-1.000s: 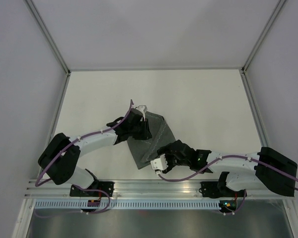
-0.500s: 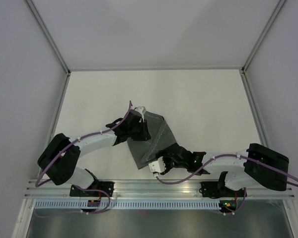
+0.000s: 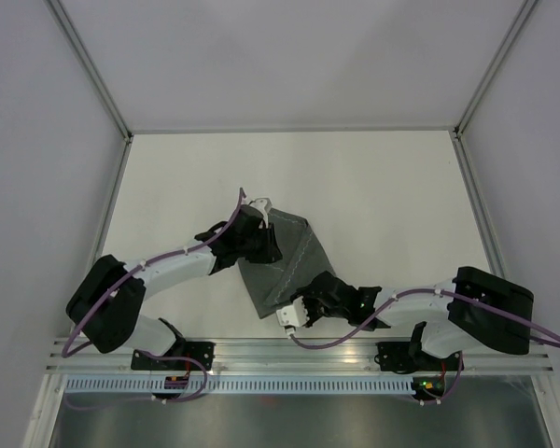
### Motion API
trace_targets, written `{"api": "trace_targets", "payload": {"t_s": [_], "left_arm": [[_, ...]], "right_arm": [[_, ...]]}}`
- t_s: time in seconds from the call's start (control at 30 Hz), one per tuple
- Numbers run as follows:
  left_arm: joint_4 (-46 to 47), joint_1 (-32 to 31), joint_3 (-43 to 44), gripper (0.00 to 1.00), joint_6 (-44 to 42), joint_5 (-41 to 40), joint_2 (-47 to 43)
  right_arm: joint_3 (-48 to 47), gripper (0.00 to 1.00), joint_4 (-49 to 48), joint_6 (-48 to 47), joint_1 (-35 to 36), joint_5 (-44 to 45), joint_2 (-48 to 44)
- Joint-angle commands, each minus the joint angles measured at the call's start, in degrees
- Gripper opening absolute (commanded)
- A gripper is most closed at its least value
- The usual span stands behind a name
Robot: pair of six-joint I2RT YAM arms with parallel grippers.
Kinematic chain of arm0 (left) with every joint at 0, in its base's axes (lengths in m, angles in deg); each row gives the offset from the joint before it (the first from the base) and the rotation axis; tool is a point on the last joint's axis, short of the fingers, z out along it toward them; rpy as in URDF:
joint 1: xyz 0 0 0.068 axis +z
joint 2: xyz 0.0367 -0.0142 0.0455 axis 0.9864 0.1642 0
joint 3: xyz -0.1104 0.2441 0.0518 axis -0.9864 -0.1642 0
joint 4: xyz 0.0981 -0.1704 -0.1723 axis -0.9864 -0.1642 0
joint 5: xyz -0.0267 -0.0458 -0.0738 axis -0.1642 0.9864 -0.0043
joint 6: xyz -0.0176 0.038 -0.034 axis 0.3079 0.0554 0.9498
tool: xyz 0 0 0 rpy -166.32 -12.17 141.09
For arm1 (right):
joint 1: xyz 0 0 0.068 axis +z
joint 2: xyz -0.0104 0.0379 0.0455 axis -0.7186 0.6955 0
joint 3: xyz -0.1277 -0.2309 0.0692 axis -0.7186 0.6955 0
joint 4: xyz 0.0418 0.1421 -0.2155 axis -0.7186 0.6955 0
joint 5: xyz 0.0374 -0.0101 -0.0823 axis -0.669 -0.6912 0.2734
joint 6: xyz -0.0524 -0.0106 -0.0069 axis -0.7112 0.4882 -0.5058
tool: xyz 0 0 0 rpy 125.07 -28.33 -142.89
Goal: Fold the napkin, place the utensils inside, and roll it up
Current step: Roll the napkin with the utensil
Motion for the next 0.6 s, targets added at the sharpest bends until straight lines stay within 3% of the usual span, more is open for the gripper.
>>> {"api": "trace_targets", "payload": {"t_s": [0.0,0.13,0.27,0.4,0.57], "left_arm": [[0.81,0.70,-0.15,0.33,1.01,-0.30,-3.24],[-0.51,1.31,-0.07,0.34,0.22,-0.21,-5.17],[-1.56,1.84,-0.50,0.34,0.21,-0.38,-7.28],[-1.56,1.75,-1.82,0.34,0.92,-1.34,-11.67],[-3.58,1.93,-2.61,0.26,1.44,-6.60,-20.62]], "right_arm": [[-2.02,0.39,2.51,0.04,0.21,0.34,2.86],[-4.30,0.32,4.10,0.48,0.30,-0.19,4.80],[-6.67,0.12,6.47,1.53,0.21,-0.54,7.08],[-9.22,0.02,10.67,3.02,0.12,-2.47,8.05],[-14.93,0.00,21.21,3.56,-1.63,-8.43,9.19]]}}
